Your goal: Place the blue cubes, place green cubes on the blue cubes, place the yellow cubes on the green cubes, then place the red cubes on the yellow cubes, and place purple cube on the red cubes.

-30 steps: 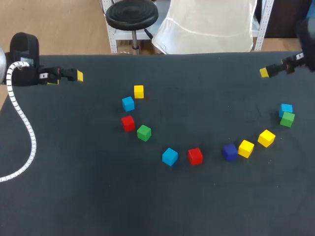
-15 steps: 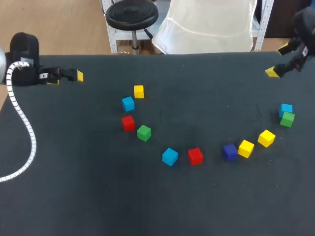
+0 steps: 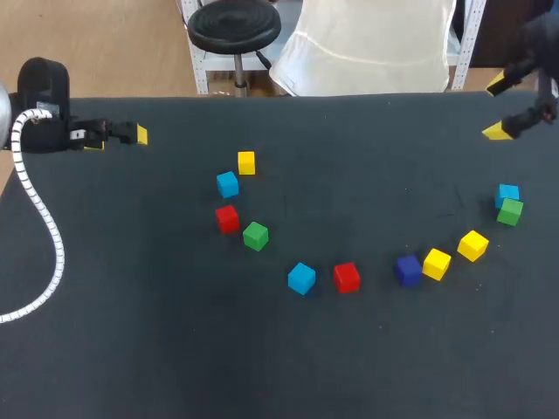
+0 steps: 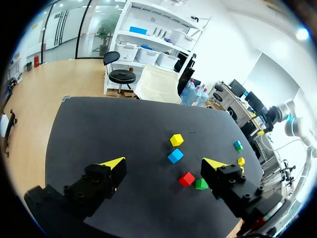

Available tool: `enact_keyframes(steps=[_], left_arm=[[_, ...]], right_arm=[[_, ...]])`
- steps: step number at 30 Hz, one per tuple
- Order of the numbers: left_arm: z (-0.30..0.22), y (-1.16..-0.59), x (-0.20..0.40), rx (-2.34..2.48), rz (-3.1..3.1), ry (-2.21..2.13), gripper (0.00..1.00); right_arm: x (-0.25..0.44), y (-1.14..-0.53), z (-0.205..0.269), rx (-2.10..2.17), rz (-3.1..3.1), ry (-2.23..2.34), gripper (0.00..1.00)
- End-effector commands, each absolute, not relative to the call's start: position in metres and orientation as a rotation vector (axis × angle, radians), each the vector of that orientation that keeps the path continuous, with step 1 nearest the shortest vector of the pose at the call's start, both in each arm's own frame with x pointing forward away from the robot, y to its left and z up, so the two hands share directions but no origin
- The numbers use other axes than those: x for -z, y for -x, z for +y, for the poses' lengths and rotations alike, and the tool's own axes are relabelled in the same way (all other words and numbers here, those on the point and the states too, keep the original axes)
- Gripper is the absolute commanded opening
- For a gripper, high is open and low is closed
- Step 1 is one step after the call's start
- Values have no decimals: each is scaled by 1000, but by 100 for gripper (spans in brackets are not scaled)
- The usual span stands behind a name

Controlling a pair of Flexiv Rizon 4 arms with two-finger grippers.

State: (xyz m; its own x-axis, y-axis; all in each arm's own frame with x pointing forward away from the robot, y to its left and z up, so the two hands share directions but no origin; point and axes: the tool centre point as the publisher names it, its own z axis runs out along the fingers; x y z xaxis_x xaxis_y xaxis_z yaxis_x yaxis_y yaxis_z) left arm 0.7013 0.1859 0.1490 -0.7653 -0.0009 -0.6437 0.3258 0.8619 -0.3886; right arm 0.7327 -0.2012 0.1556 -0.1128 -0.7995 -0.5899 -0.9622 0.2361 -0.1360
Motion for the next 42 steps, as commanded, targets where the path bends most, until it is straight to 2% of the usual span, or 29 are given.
enact_keyframes(steps=[1,11,41,42], left_arm=[[186,-701,-150,642,2373,-234,100],[186,-701,-150,642,2373,-234,100],[186,-701,-150,642,2373,-234,100],[187,-702,-154,629,2343,-329,100]], right_arm=[[-153,-751,-202,-527,1840,1881,100],[-143,-765,-224,-719,1520,2039,100],[-122,-758,-251,-674,1665,1999,100],[-122,-758,-251,-674,1665,1999,100]])
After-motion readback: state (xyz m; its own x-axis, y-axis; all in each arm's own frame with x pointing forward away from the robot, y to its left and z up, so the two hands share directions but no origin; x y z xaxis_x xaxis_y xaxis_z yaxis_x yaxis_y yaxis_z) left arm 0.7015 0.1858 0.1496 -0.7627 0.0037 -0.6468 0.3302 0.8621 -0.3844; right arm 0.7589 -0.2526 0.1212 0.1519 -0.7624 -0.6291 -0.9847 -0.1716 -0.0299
